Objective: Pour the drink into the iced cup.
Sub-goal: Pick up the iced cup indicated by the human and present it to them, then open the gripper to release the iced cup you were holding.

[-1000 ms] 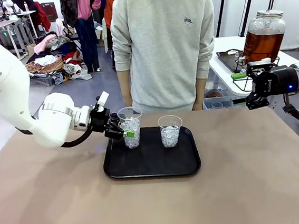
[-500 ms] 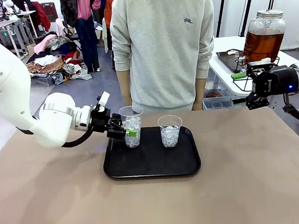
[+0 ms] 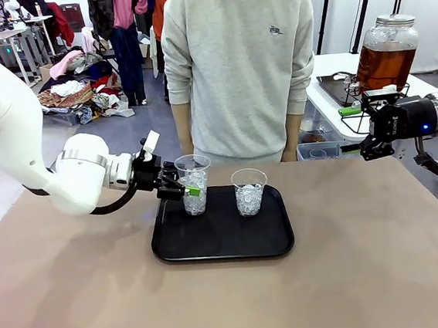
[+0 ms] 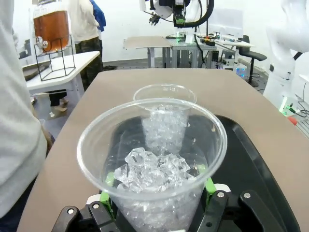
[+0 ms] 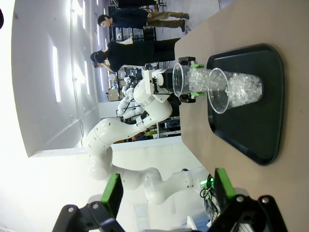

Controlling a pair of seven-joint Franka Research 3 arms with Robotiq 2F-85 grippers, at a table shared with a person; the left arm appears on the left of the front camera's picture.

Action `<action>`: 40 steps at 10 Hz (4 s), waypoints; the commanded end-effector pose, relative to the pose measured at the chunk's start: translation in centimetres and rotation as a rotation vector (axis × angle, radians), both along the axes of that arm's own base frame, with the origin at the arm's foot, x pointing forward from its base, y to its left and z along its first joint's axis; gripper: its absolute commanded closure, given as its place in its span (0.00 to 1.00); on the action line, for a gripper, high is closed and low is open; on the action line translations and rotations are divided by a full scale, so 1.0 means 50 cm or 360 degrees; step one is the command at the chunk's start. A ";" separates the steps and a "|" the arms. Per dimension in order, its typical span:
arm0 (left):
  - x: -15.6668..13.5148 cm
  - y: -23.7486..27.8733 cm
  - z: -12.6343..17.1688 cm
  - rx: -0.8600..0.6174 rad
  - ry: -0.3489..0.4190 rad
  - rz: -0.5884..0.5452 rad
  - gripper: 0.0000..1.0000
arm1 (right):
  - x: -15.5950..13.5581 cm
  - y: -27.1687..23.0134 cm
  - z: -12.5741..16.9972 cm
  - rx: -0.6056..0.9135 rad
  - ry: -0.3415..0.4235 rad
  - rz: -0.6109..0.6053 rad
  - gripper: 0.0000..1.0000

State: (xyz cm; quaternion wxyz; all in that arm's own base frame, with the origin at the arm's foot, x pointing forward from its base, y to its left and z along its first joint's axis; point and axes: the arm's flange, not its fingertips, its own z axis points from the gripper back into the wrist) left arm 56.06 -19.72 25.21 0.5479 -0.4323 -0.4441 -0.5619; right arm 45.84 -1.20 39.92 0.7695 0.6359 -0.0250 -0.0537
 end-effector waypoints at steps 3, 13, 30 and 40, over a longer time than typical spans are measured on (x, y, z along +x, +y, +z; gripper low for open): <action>-0.039 0.004 0.064 -0.0024 -0.0165 0.0122 0.20 | -0.002 0.000 0.003 0.0002 -0.0004 -0.0002 0.00; -0.046 -0.002 0.179 -0.0143 -0.0091 0.0312 0.20 | -0.002 0.000 0.003 0.0002 -0.0004 -0.0002 0.00; -0.004 -0.016 0.343 -0.0126 -0.0120 0.0431 0.20 | -0.002 0.000 0.003 0.0002 -0.0004 -0.0002 0.00; -0.004 -0.016 0.343 -0.0126 -0.0120 0.0431 0.20 | -0.002 0.000 0.003 0.0002 -0.0004 -0.0002 0.00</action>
